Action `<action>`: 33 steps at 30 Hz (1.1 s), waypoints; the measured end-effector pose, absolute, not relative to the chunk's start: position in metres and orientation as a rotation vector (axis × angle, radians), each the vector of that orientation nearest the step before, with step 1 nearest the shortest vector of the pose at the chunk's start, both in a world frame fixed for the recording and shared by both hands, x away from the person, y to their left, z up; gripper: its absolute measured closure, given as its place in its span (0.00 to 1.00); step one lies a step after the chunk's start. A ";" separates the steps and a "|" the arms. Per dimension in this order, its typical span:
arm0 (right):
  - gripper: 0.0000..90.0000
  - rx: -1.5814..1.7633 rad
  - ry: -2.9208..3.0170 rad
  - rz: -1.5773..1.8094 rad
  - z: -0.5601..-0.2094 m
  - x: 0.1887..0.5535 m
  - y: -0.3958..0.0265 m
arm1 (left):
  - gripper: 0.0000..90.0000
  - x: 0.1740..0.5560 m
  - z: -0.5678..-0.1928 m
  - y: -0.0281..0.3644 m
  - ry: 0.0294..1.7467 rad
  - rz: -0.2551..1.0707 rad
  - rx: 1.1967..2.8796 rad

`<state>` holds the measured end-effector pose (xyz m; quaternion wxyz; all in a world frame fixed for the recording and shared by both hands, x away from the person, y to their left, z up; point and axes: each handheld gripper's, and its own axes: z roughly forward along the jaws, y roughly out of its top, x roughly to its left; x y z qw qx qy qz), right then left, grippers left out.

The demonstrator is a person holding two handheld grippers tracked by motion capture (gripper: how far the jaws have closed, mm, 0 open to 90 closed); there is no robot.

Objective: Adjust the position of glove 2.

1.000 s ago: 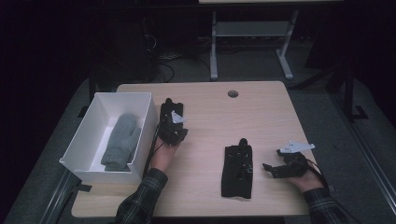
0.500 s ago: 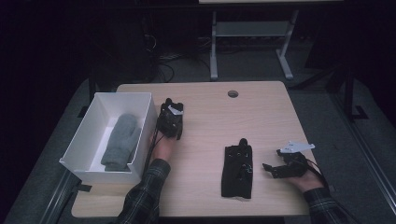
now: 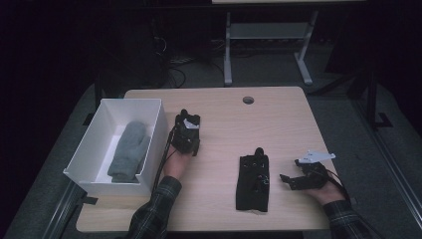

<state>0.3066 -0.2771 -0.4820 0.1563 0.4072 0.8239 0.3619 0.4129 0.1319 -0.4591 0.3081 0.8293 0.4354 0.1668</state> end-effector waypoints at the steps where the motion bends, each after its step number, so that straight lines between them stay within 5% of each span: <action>1: 0.16 1.169 2.357 1.039 -0.482 0.307 -0.277 | 1.00 0.413 -0.459 0.132 1.151 0.441 2.192; 22: 0.16 1.167 2.357 1.038 -0.482 0.307 -0.276 | 1.00 0.351 -0.459 0.093 0.968 0.272 2.241; 33: 0.16 1.167 2.357 1.039 -0.482 0.307 -0.276 | 1.00 0.380 -0.439 0.114 1.021 0.372 2.159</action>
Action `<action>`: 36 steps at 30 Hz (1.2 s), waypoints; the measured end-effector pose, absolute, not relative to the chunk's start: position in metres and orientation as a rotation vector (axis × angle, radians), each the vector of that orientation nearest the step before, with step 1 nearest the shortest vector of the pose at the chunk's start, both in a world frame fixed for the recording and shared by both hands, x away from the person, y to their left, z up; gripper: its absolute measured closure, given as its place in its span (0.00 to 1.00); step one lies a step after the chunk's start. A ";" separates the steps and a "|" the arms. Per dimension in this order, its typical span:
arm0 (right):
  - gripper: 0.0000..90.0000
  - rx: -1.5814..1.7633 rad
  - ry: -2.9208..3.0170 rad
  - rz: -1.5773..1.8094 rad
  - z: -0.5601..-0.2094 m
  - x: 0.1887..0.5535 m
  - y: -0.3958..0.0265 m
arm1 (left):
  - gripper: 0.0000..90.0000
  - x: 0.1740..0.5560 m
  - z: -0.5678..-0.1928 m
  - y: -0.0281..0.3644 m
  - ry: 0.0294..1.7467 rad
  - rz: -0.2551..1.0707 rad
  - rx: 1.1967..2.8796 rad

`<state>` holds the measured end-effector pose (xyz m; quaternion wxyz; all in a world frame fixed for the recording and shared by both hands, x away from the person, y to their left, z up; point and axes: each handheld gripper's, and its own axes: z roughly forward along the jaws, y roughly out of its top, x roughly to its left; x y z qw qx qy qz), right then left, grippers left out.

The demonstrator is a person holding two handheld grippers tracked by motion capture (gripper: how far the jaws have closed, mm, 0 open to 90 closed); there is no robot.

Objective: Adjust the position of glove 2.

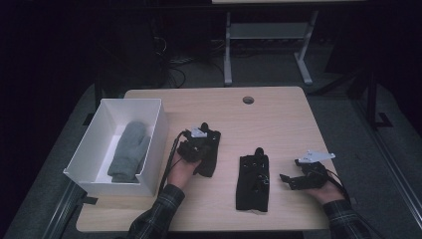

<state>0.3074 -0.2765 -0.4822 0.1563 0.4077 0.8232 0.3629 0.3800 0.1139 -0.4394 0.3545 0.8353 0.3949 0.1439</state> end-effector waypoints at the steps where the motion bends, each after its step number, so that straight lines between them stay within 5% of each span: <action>1: 0.16 1.167 2.356 1.038 -0.482 0.307 -0.277 | 1.00 0.380 -0.439 0.114 1.021 0.372 2.159; 14: 0.16 1.168 2.356 1.039 -0.482 0.307 -0.276 | 1.00 0.410 -0.461 0.130 1.107 0.390 2.204; 36: 0.16 1.165 2.356 1.037 -0.482 0.308 -0.277 | 1.00 0.337 -0.461 0.092 0.948 0.153 2.227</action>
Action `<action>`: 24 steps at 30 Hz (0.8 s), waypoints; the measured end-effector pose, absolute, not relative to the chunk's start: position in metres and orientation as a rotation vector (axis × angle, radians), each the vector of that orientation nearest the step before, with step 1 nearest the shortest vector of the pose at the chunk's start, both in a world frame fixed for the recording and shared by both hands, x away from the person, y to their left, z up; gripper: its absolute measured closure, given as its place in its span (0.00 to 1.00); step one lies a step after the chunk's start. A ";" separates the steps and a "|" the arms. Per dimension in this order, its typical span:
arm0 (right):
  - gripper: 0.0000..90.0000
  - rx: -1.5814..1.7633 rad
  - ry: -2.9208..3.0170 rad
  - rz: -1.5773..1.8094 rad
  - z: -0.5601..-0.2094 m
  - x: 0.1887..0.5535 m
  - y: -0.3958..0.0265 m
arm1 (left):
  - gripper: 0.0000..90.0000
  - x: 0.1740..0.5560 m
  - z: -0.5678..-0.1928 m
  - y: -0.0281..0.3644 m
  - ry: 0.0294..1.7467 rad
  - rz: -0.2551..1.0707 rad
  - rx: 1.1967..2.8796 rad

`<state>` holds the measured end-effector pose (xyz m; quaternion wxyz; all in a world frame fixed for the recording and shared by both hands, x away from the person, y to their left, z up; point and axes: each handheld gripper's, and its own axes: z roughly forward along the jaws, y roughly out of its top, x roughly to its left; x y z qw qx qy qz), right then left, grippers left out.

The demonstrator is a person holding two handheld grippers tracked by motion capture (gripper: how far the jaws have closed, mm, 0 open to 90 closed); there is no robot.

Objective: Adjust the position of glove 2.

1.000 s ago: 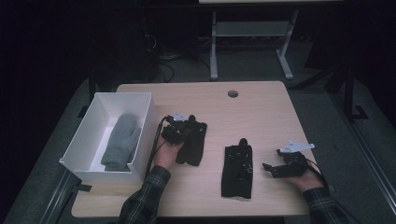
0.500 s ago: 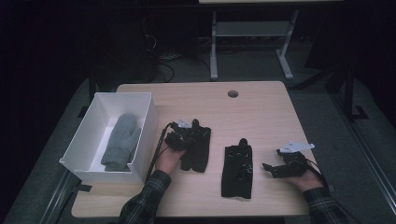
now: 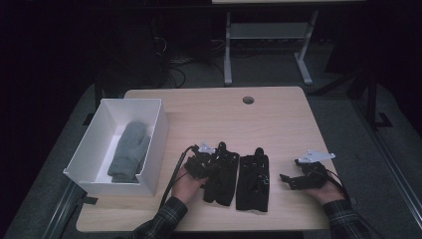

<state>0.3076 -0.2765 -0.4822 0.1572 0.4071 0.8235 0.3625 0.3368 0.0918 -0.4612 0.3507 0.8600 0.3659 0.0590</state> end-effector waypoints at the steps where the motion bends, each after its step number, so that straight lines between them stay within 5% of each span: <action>1: 0.16 1.165 2.357 1.037 -0.482 0.308 -0.277 | 1.00 0.335 -0.461 0.091 0.943 0.152 2.229; 3: 0.15 1.166 2.356 1.036 -0.482 0.308 -0.276 | 0.99 0.333 -0.460 0.091 0.936 0.145 2.232; 7: 0.17 1.166 2.358 1.032 -0.482 0.308 -0.276 | 0.75 0.334 -0.452 0.100 0.959 0.156 2.182; 8: 0.25 1.170 2.358 1.032 -0.481 0.307 -0.276 | 0.69 0.334 -0.450 0.103 0.964 0.169 2.177; 9: 0.43 1.162 2.371 1.067 -0.475 0.305 -0.276 | 0.64 0.336 -0.448 0.111 0.964 0.162 2.177; 10: 0.43 1.162 2.371 1.067 -0.475 0.305 -0.276 | 0.62 0.336 -0.448 0.111 0.964 0.162 2.177; 12: 0.67 1.126 2.383 1.110 -0.470 0.303 -0.274 | 0.60 0.339 -0.448 0.119 0.960 0.158 2.179; 16: 0.99 1.063 2.460 1.176 -0.462 0.296 -0.253 | 0.52 0.344 -0.452 0.128 0.958 0.150 2.160; 24: 1.00 0.966 2.581 1.137 -0.464 0.295 -0.220 | 0.57 0.345 -0.463 0.118 0.950 0.131 2.188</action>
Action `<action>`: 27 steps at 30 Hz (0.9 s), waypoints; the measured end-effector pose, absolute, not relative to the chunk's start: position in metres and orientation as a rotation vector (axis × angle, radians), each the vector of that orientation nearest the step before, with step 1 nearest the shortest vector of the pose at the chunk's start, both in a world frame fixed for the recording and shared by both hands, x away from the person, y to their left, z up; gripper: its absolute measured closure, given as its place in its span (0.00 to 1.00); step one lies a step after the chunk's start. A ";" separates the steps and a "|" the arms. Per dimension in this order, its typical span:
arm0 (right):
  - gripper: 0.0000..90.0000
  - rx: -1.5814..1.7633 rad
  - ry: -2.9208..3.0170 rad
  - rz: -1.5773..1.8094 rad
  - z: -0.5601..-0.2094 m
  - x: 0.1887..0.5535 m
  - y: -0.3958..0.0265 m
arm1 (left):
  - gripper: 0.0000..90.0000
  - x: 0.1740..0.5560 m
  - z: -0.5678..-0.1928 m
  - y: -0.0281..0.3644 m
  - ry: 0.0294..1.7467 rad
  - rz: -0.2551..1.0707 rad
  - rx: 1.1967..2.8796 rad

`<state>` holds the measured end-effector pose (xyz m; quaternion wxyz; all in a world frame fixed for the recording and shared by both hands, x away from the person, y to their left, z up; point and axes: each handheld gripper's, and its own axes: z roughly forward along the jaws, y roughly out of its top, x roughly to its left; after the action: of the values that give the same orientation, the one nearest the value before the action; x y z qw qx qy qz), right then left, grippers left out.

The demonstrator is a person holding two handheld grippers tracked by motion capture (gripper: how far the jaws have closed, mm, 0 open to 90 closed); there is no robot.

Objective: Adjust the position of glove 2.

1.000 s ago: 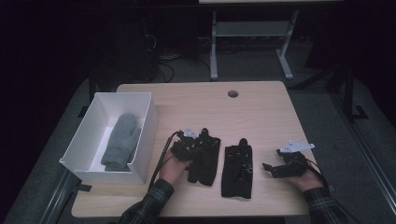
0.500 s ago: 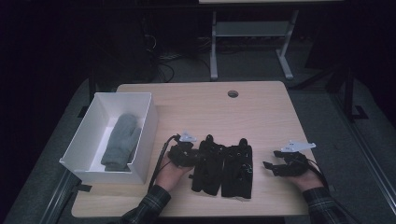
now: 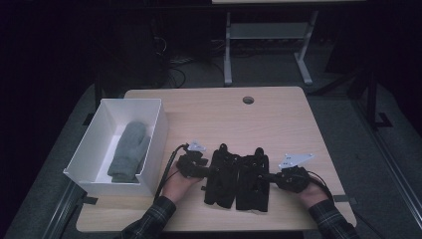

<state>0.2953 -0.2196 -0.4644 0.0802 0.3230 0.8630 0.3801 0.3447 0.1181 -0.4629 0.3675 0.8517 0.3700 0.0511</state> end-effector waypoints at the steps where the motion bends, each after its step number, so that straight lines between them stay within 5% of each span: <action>1: 1.00 0.966 2.581 1.137 -0.464 0.295 -0.220 | 0.57 0.344 -0.464 0.117 0.953 0.137 2.191; 11: 1.00 0.949 2.593 1.108 -0.467 0.297 -0.218 | 0.95 0.340 -0.464 0.111 0.975 0.132 2.165; 27: 1.00 0.919 2.611 1.114 -0.467 0.299 -0.204 | 0.96 0.339 -0.439 0.129 0.984 -0.007 2.004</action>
<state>0.2993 -0.2036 -0.4667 0.0789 0.3072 0.8723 0.3721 0.3390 0.1287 -0.4391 0.4388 0.8066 0.3960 -0.0029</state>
